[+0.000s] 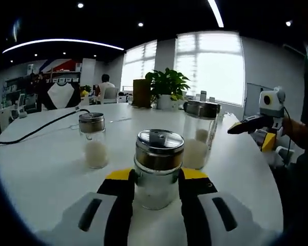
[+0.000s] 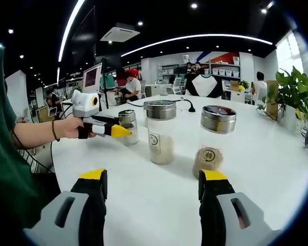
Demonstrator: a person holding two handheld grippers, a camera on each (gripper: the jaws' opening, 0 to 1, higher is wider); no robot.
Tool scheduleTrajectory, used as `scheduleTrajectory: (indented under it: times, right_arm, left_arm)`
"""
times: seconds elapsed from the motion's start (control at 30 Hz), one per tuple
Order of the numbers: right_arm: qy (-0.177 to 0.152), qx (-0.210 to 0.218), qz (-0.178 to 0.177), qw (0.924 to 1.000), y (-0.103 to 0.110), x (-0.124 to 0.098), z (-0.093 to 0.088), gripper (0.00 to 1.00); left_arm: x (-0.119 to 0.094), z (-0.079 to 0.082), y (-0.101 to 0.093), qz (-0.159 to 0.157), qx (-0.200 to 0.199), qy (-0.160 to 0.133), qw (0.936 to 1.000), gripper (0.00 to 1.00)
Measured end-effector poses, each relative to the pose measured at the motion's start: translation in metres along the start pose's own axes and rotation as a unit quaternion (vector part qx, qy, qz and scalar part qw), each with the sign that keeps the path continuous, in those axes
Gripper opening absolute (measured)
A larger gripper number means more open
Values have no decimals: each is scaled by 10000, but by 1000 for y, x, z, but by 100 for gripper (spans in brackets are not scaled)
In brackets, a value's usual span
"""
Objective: Rotate the seasoning bottle until the label or dispensing opening points toward the visible target arrow and the bottle remains upright within the marked orientation range
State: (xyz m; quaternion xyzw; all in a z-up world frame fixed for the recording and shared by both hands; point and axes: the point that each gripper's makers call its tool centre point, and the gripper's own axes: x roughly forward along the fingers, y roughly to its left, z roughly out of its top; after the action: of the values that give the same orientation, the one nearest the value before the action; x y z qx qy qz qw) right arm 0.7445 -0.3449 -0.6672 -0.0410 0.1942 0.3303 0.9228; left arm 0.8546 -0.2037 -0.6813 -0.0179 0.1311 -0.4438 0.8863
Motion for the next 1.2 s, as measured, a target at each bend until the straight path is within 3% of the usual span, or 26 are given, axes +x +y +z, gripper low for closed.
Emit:
scheduleTrajectory:
  times: [0.03,0.13,0.27,0.43,0.47,0.57,0.63,0.73,0.87,1.0,1.1,1.2]
  right_arm:
    - [4,-1,1,10000,0,0,0,73]
    - [-4,-3,-14,10000,-1,-1,0,73]
    - [-5,22,-58,10000,-2,-3,-1,73]
    - [38,37,-54,10000,-2,-3,-4,73]
    - [22,44,-59,10000,-3,-4,-3,73]
    - [-18,53,-83,9999,-4,-5,-2,74]
    - [-135,74,-44,9999,-2,-6,1,74]
    - [-122,35,-42,9999,0,-7,0,74]
    - [-97,85,-41,9999,0,-9,-3,74]
    - [-50,114,-78,9999,-2,-10,-6,74]
    - [-51,110,-90,9999,-2,-10,-6,74]
    - [-42,105,-84,9999,-2,-10,-6,74]
  left_arm:
    - [-1,0,2,128,-110,7,9999,41]
    - [-4,2,-6,145,81,-28,9999,45]
    - [-8,-1,-8,359,-93,-2,9993,52]
    - [-13,1,-6,945,-558,-259,9936,54]
    - [-13,1,-9,1034,-631,-266,9923,54]
    - [-14,-2,-6,1549,-344,-112,9873,54]
    - [-15,-7,-5,1872,-683,-88,9799,54]
    - [-13,2,-8,2066,-435,-216,9772,53]
    - [-11,6,-3,2294,-645,-343,9706,53]
    - [-5,7,-1,2428,-523,-316,9681,54]
    - [-3,0,8,2680,-380,-104,9626,56]
    - [0,0,10,2641,-582,-187,9625,53]
